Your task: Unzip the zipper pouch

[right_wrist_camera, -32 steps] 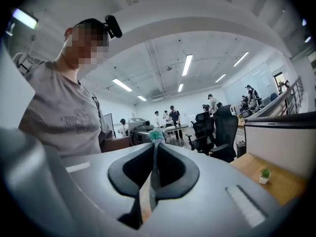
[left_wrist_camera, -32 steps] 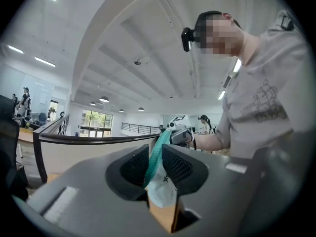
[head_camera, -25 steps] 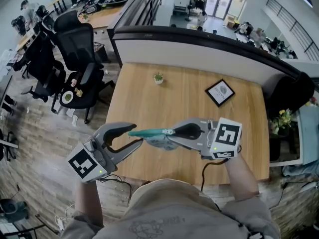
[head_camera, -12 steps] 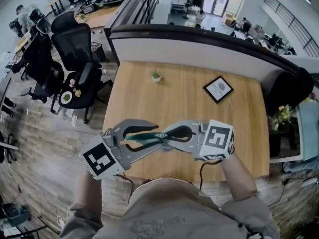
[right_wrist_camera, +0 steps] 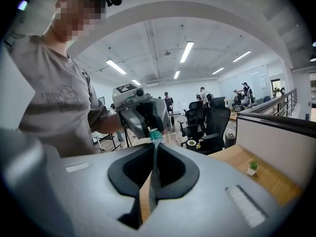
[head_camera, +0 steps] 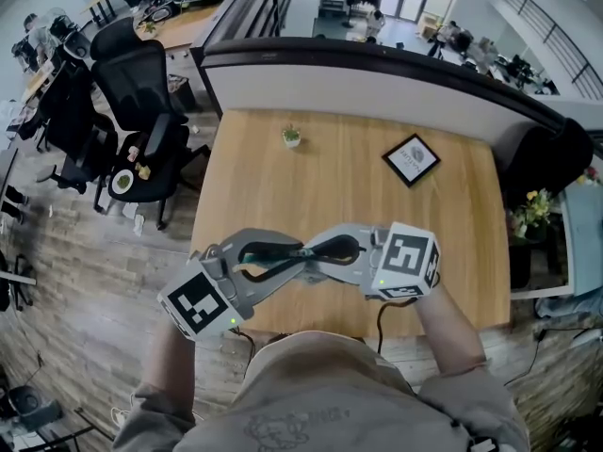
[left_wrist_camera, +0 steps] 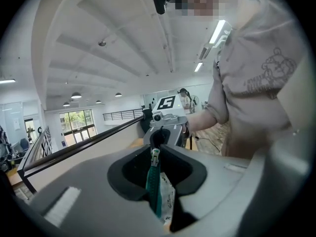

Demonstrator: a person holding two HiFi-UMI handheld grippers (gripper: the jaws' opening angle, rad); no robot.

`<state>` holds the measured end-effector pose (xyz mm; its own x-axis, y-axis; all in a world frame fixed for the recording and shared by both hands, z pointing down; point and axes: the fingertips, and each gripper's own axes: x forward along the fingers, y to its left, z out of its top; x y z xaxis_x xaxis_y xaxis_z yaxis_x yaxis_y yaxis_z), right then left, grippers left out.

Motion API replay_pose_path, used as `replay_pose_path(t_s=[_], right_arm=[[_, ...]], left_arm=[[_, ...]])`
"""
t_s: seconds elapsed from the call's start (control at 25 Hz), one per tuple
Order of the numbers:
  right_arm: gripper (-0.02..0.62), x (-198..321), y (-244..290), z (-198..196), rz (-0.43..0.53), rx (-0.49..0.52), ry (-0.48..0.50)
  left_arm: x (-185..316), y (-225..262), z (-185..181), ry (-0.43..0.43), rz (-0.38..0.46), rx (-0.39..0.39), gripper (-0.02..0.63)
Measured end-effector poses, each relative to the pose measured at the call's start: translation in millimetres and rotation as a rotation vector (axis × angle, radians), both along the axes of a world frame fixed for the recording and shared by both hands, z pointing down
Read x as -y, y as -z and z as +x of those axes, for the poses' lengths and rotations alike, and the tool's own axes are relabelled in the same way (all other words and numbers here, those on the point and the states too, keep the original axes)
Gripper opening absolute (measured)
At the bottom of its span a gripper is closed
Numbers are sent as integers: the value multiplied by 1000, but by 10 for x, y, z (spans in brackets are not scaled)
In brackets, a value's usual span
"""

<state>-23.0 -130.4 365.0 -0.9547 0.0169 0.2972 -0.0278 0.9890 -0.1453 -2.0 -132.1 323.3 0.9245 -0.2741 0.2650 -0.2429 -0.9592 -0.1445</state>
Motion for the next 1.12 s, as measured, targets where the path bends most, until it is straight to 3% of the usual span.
replay_pose_path(t_s=[0.28, 0.64, 0.76, 1.12], right_arm=[[14, -8, -28, 14, -90, 18, -21], [14, -15, -91, -7, -131, 13, -16], [14, 21, -140, 34, -157, 3, -38], [14, 66, -136, 60, -187, 29, -63]], left_arm=[[-5, -18, -11, 48, -16, -48, 55], [-3, -75, -73, 92, -96, -98, 48], [47, -72, -144, 141, -126, -132, 46], [74, -134, -319, 189, -158, -139, 12]])
